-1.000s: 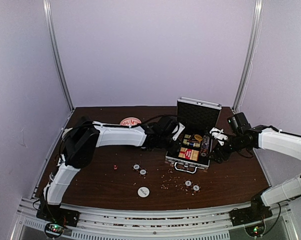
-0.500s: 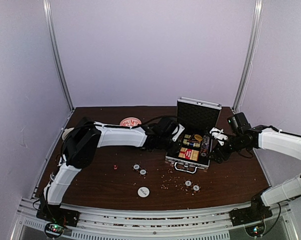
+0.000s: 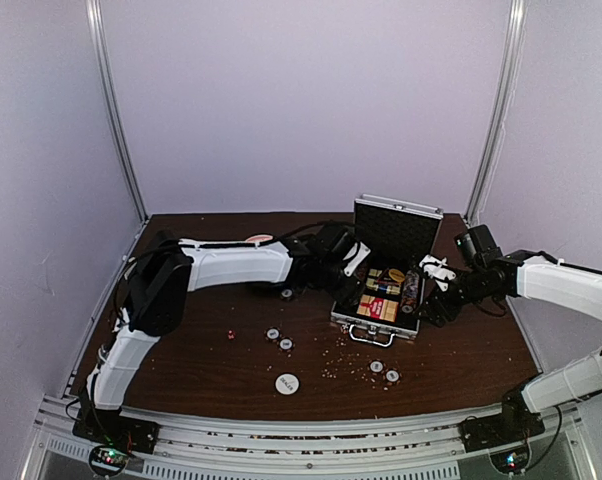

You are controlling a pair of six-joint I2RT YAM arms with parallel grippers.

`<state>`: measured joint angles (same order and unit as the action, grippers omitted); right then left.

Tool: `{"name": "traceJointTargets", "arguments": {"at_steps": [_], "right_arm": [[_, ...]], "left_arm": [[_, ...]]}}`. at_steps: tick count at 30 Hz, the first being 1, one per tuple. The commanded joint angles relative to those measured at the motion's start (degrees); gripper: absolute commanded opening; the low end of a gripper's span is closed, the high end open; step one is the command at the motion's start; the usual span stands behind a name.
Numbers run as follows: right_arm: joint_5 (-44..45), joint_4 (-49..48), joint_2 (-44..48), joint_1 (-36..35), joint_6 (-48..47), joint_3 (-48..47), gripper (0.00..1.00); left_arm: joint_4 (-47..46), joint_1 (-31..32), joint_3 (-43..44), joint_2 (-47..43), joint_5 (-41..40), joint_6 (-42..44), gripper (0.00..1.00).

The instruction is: Pack up texas hold em set

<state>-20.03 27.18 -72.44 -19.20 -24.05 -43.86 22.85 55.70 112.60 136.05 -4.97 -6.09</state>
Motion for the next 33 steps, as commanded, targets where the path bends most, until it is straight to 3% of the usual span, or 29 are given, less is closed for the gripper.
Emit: {"name": "traceJointTargets", "arguments": {"at_steps": [1, 8, 23, 29, 33], "right_arm": [[0.6, -0.2, 0.0, 0.4, 0.1, 0.3, 0.80], [0.2, 0.0, -0.6, 0.4, 0.1, 0.2, 0.80], [0.4, 0.1, -2.3, 0.4, -0.2, 0.1, 0.80], [0.4, 0.2, -2.9, 0.4, -0.2, 0.0, 0.80], [0.3, 0.3, -3.1, 0.4, -0.2, 0.1, 0.80]], "left_arm": [[13.2, -1.7, 6.9, -1.6, 3.1, 4.4, 0.69], [19.3, -2.1, 11.6, 3.2, 6.4, 7.9, 0.70], [17.0, -2.3, 14.6, 9.4, 9.3, 9.3, 0.71], [17.3, -2.2, 15.0, 10.4, 12.5, 15.0, 0.72], [17.3, -2.2, 16.6, 11.6, 6.5, 17.6, 0.72]]}}
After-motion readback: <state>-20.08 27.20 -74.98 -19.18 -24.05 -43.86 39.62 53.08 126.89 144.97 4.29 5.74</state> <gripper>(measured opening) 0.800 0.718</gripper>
